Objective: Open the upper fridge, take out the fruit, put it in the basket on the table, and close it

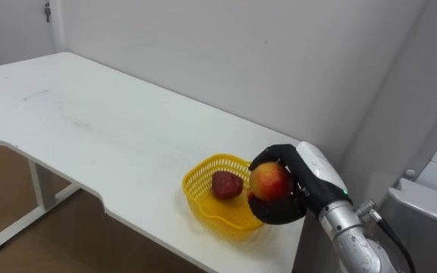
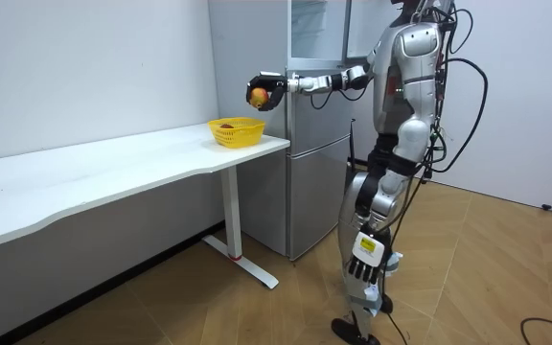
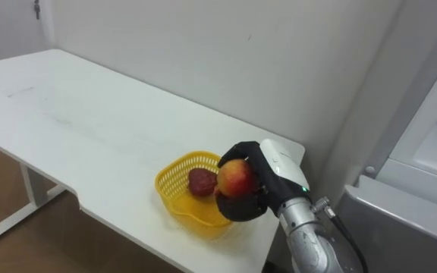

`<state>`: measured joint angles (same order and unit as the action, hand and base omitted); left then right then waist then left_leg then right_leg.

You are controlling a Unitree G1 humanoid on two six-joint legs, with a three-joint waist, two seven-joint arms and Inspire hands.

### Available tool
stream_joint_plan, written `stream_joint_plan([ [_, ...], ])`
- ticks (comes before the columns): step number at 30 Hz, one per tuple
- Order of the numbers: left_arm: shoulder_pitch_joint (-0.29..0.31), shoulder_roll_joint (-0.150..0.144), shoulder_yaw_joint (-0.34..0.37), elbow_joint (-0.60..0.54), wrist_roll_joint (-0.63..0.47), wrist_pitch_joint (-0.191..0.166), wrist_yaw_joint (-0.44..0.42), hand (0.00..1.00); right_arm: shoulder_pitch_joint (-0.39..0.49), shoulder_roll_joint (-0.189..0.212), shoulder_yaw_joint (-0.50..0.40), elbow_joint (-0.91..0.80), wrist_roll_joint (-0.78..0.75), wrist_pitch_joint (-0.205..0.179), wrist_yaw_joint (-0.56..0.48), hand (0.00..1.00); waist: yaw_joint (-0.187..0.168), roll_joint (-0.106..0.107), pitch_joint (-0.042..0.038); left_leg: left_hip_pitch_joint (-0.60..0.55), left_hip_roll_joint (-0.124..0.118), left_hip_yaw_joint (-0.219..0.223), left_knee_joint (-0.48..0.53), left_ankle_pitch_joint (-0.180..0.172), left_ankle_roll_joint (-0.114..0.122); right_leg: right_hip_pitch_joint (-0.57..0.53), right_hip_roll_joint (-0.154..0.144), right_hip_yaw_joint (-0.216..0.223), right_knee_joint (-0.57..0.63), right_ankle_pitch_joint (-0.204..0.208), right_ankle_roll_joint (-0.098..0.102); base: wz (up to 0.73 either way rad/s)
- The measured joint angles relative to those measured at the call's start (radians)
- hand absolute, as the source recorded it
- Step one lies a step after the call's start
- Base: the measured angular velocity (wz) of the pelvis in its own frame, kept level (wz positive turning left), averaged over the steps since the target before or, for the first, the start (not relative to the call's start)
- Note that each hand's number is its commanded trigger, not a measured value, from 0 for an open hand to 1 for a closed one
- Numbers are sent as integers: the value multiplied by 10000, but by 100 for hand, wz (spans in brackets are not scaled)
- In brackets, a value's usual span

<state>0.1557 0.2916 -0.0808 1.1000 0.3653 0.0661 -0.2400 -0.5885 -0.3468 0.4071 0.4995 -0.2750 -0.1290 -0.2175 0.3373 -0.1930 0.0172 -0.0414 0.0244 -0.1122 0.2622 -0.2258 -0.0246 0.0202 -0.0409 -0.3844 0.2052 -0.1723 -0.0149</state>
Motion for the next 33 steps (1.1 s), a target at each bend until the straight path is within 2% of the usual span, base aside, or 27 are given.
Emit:
stream_joint_plan([
  [5,38,1,-2,-62,-1,0,-83,0,0,0,-2,161,-51,3,25,100,-6,-21,12,2,-7,-8,117,0,0,5,-13,-19,0,-1,1,0],
  [7,47,0,-8,-108,-1,14,-84,0,-2,0,-1,401,-63,23,123,100,-8,-44,47,-14,-8,-9,124,0,1,4,-15,-18,2,-1,2,0],
  [10,42,0,-11,-194,-1,104,-104,0,-3,0,1,612,-99,245,296,100,-9,-49,87,-90,-8,-11,123,-3,0,-25,-18,-21,14,-1,2,0],
  [19,-62,49,-112,-205,-4,164,-285,0,-25,-1,5,936,-62,350,297,100,18,-74,85,-355,-8,-14,168,-20,-8,-295,-31,-40,92,-1,1,0],
  [24,-117,71,-215,-210,-3,172,-234,0,-378,0,25,1152,-50,497,250,100,28,-105,110,-373,-16,-6,252,-21,-7,-366,-44,-22,151,-1,2,0],
  [33,-99,68,-207,-205,0,215,-159,0,-434,1,28,1152,-53,657,252,100,216,-120,123,-384,-16,-9,273,-21,-7,-364,-45,-24,156,-1,1,0],
])
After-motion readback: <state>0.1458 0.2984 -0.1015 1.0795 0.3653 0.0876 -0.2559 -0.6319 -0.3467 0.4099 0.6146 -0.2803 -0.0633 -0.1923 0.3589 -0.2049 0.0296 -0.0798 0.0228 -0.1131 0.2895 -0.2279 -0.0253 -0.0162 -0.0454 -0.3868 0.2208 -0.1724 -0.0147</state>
